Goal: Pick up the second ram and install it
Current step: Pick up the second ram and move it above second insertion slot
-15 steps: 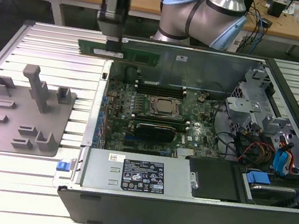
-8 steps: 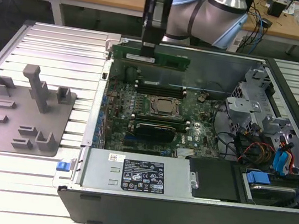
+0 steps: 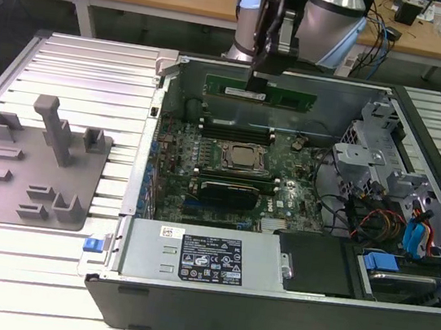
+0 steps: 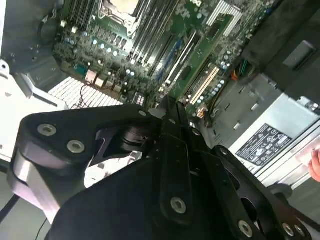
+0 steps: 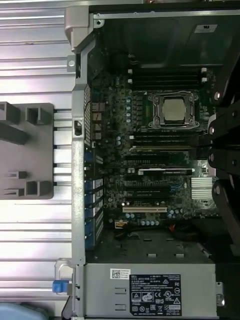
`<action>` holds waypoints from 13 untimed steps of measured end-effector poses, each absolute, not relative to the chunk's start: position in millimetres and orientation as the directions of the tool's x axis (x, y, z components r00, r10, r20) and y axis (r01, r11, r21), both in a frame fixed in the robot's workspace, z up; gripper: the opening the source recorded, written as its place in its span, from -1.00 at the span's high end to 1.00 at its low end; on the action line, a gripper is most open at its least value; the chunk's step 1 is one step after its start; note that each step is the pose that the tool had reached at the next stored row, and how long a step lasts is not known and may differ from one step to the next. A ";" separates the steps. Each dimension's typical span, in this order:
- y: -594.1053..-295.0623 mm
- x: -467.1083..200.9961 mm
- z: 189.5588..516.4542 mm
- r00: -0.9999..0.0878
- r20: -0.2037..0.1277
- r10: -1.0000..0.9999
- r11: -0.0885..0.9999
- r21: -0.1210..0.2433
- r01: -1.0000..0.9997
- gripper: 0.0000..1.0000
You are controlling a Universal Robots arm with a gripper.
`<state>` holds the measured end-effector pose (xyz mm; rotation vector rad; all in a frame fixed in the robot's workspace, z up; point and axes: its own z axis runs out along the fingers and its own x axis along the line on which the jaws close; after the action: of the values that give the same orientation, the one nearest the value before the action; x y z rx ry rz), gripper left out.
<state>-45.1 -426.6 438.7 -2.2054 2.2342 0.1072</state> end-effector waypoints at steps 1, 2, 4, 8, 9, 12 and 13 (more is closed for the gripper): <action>-426.6 -44.4 438.8 -0.014 -0.048 -0.999 0.012 0.048 -0.999 0.80; -426.5 -44.1 438.7 -0.014 -0.048 -0.999 0.012 0.048 -0.999 0.80; -426.5 -43.9 438.5 -0.014 -0.048 -0.999 0.012 0.048 -0.999 0.80; -419.1 -43.9 434.4 -0.014 -0.048 -0.999 0.012 0.048 -0.999 0.80; -417.7 -43.9 434.0 -0.014 -0.048 -0.999 0.012 0.048 -0.999 0.80; -412.1 -43.8 429.6 -0.014 -0.048 -0.999 0.012 0.048 -0.999 0.80; -411.2 -43.8 428.3 -0.014 -0.048 -0.999 0.012 0.048 -0.999 0.80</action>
<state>-43.8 -411.2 428.3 -2.2053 2.2341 0.1073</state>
